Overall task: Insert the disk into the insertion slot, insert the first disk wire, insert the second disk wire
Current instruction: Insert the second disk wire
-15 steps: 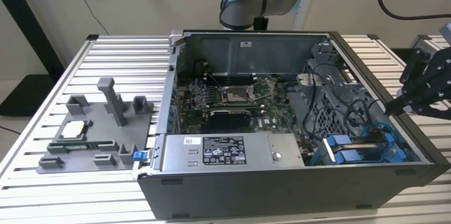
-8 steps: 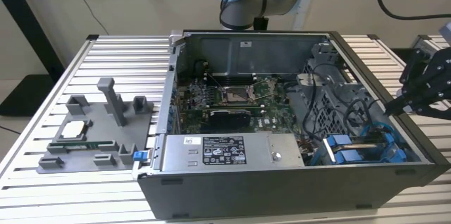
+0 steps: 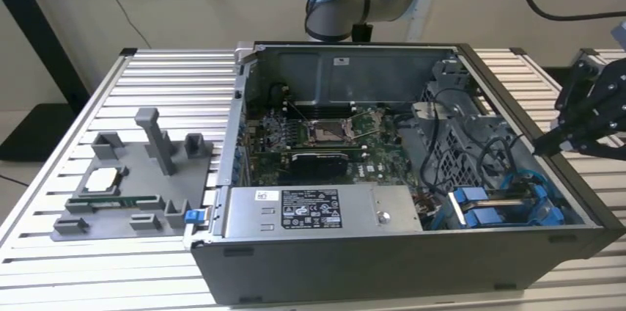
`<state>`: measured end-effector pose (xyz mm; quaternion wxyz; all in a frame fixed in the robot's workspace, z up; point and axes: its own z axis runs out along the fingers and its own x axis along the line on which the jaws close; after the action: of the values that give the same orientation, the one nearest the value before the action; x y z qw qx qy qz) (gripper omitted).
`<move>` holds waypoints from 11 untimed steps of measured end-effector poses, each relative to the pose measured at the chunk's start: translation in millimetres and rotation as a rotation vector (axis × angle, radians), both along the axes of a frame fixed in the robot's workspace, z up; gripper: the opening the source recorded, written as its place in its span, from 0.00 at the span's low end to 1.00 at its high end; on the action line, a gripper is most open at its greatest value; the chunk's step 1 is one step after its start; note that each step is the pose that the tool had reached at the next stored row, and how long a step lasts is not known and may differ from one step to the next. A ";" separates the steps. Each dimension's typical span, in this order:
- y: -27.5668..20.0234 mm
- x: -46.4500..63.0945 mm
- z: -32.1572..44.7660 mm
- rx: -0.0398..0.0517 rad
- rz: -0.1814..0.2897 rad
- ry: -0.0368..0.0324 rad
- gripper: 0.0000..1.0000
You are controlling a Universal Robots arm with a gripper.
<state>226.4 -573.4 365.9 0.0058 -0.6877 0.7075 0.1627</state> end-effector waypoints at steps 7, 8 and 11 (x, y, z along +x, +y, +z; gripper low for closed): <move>0.7 -14.5 11.8 0.0000 -0.003 -0.0038 0.00; 0.7 -16.6 12.6 -0.0001 -0.003 -0.0046 0.00; 0.6 -24.1 14.1 0.0000 -0.003 -0.0077 0.00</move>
<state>202.3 -572.7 380.0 0.0088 -0.6872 0.7086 0.1600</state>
